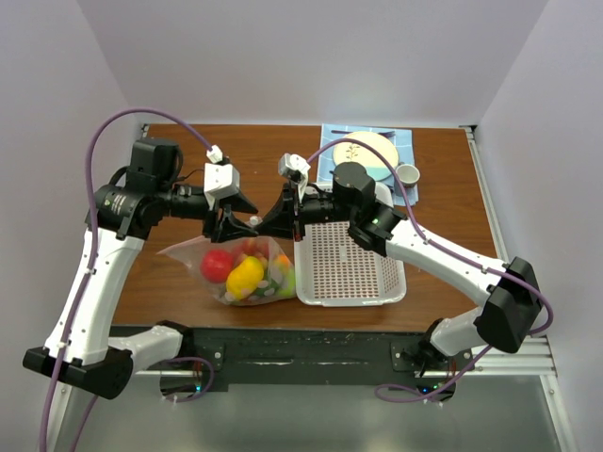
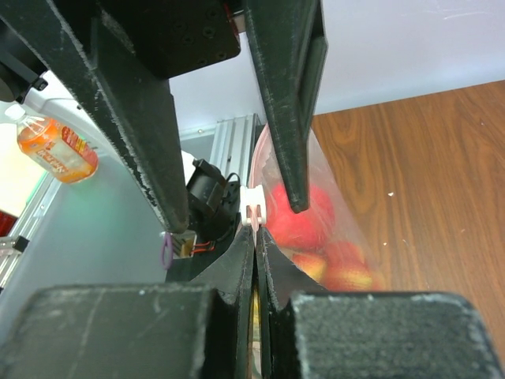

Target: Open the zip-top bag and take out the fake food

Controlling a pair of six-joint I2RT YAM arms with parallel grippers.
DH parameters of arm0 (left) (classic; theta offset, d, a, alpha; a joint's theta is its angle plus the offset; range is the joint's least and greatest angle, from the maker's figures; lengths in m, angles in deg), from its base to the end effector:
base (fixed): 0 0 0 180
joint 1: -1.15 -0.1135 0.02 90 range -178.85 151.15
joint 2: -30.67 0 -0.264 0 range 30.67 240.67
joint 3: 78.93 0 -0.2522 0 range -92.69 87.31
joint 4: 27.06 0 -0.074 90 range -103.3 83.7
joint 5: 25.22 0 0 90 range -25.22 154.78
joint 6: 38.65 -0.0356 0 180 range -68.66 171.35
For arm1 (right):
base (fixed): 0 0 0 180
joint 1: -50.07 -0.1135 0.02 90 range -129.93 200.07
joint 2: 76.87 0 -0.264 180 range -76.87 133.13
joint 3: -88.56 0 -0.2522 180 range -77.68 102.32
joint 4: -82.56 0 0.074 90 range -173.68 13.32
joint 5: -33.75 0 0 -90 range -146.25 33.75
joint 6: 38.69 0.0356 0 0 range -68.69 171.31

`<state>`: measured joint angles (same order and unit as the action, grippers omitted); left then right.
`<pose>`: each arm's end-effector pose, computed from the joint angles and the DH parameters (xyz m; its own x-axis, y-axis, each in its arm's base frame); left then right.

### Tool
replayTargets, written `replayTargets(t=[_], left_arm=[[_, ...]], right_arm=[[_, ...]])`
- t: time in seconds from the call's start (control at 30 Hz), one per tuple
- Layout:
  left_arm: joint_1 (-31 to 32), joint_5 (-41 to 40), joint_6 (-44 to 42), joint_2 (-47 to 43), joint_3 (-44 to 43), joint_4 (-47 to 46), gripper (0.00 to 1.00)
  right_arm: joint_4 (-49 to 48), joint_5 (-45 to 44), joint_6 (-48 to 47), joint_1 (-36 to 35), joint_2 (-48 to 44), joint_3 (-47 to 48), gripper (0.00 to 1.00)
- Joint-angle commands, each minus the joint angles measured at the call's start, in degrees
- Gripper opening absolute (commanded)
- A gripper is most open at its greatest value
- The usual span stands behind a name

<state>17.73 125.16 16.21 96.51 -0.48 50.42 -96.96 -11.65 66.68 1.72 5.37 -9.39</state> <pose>0.1685 -0.0825 0.4406 -0.0832 0.3216 -0.9432 0.9910 0.1267 -0.0443 0.2045 0.2676 0.3731 -0.2722 -0.0221 -0.9620 -0.9609 -0.0473 0.2730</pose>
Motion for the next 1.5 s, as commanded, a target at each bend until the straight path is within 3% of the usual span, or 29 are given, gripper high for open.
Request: replayTargets(t=[0.0, 0.2, 0.37, 0.5, 0.7, 0.9, 1.47], left_arm=[[0.4, 1.1, -0.9, 0.6, -0.9, 1.6, 0.53], [0.5, 0.4, -1.6, 2.1, -1.3, 2.1, 0.58], [0.7, 1.1, -1.9, 2.4, -2.6, 2.2, 0.24], [0.7, 1.3, -3.1, 2.4, -3.3, 4.1, 0.10], [0.7, 0.8, -4.1, 1.5, -4.3, 6.2, 0.09], [0.7, -2.5, -6.3, 0.4, -5.2, 9.5, 0.00], [-0.8, -18.1, -10.4, -3.3, -2.6, 11.7, 0.00]], right_arm=[[-1.2, 1.5, -0.4, -0.2, -1.6, 3.0, 0.01], [-0.3, 1.7, -1.0, -0.4, -1.7, 3.1, 0.00], [-0.3, 1.4, -1.1, -0.6, -1.8, 3.0, 0.00], [0.3, 1.2, -1.5, -0.5, -1.7, 3.0, 0.00], [1.5, 0.3, -2.5, -0.6, -1.6, 3.3, 0.00], [2.8, -1.7, -3.9, -0.4, -2.8, 3.4, 0.00], [0.2, -19.3, -4.1, 0.7, -6.1, -0.4, 0.00]])
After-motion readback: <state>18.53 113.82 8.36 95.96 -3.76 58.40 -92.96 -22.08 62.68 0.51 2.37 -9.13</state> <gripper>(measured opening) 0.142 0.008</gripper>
